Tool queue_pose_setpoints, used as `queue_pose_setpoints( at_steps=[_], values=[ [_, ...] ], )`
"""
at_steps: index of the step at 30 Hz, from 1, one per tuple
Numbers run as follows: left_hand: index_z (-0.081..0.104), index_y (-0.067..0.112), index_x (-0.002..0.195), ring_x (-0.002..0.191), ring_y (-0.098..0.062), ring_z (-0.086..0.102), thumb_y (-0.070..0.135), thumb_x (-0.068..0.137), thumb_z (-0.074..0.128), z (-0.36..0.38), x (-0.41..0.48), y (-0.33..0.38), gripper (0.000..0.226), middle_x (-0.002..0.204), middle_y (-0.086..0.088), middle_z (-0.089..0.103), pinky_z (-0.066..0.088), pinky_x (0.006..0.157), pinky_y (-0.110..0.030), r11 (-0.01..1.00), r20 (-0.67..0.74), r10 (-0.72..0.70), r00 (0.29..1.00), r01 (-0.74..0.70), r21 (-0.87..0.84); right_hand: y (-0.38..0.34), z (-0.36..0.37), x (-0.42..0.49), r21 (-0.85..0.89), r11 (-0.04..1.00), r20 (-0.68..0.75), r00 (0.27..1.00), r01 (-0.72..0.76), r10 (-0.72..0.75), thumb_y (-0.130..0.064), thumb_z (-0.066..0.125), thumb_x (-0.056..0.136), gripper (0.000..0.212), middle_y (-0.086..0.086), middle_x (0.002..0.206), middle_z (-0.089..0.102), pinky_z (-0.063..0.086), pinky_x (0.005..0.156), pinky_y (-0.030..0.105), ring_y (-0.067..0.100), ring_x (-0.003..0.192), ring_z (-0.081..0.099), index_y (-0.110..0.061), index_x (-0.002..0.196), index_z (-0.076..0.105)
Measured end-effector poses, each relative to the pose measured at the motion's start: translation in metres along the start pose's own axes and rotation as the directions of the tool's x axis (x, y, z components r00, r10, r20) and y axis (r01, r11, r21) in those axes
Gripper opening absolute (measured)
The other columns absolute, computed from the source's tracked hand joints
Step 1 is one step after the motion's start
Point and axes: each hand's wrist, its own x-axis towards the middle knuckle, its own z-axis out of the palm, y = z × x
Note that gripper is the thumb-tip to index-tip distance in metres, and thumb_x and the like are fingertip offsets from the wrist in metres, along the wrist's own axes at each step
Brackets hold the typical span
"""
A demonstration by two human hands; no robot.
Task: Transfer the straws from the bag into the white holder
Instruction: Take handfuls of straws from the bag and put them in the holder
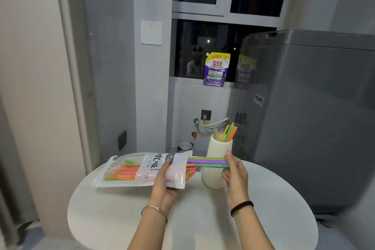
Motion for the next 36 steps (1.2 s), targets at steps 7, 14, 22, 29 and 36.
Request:
queue_pose_setpoints(
  at_steps=[7, 14, 22, 29, 36],
  values=[
    [0.061, 0.014, 0.108, 0.072, -0.023, 0.070, 0.019, 0.091, 0.059, 0.003, 0.004, -0.010, 0.017, 0.080, -0.008, 0.076, 0.058, 0.065, -0.041, 0.999, -0.008, 0.000, 1.000, 0.000, 0.041, 0.011, 0.017, -0.010, -0.059, 0.995, 0.023, 0.996, -0.082, 0.083, -0.026, 0.069, 0.083, 0.015, -0.003, 0.049, 0.039, 0.031, 0.040, 0.016, 0.007, 0.041, 0.034, -0.014, 0.081, 0.061],
    [0.059, 0.015, 0.112, 0.077, -0.027, 0.071, 0.016, 0.090, 0.061, 0.002, 0.006, -0.006, 0.022, 0.090, -0.011, 0.075, 0.060, 0.053, -0.043, 0.997, -0.027, 0.050, 0.998, -0.051, -0.051, 0.003, 0.004, -0.002, 0.015, 1.000, -0.105, 0.994, 0.006, -0.005, -0.021, 0.066, 0.085, 0.006, 0.000, 0.069, 0.059, 0.042, 0.050, 0.021, 0.011, 0.059, 0.054, -0.019, 0.081, 0.063],
    [0.061, 0.011, 0.102, 0.060, -0.024, 0.073, 0.015, 0.092, 0.058, 0.011, 0.001, -0.021, 0.011, 0.074, -0.011, 0.076, 0.058, 0.048, -0.037, 0.999, 0.016, -0.042, 0.999, 0.042, -0.001, 0.011, 0.015, -0.008, -0.077, 0.997, 0.002, 1.000, 0.007, -0.007, -0.024, 0.064, 0.086, 0.008, 0.001, 0.064, 0.051, 0.041, 0.043, 0.013, 0.012, 0.055, 0.044, -0.017, 0.082, 0.066],
    [0.054, 0.002, 0.128, 0.105, -0.039, 0.066, 0.018, 0.091, 0.060, 0.014, 0.003, -0.014, 0.041, 0.119, -0.027, 0.066, 0.060, 0.067, -0.048, 0.998, 0.022, -0.031, 0.999, 0.033, -0.057, -0.004, -0.004, 0.005, -0.044, 0.985, -0.215, 0.961, 0.169, -0.175, -0.021, 0.056, 0.090, 0.019, 0.000, 0.069, 0.056, 0.041, 0.053, 0.023, 0.012, 0.062, 0.052, -0.021, 0.071, 0.058],
    [0.050, 0.008, 0.133, 0.100, -0.039, 0.065, 0.016, 0.093, 0.058, 0.023, 0.006, -0.017, 0.042, 0.118, -0.022, 0.067, 0.057, 0.062, -0.051, 0.996, 0.005, -0.028, 1.000, 0.028, -0.083, -0.037, -0.027, 0.025, -0.134, 0.951, -0.208, 0.931, 0.277, -0.301, -0.022, 0.057, 0.089, 0.028, -0.006, 0.056, 0.048, 0.039, 0.048, 0.022, 0.008, 0.050, 0.045, -0.026, 0.061, 0.056]
  ],
)
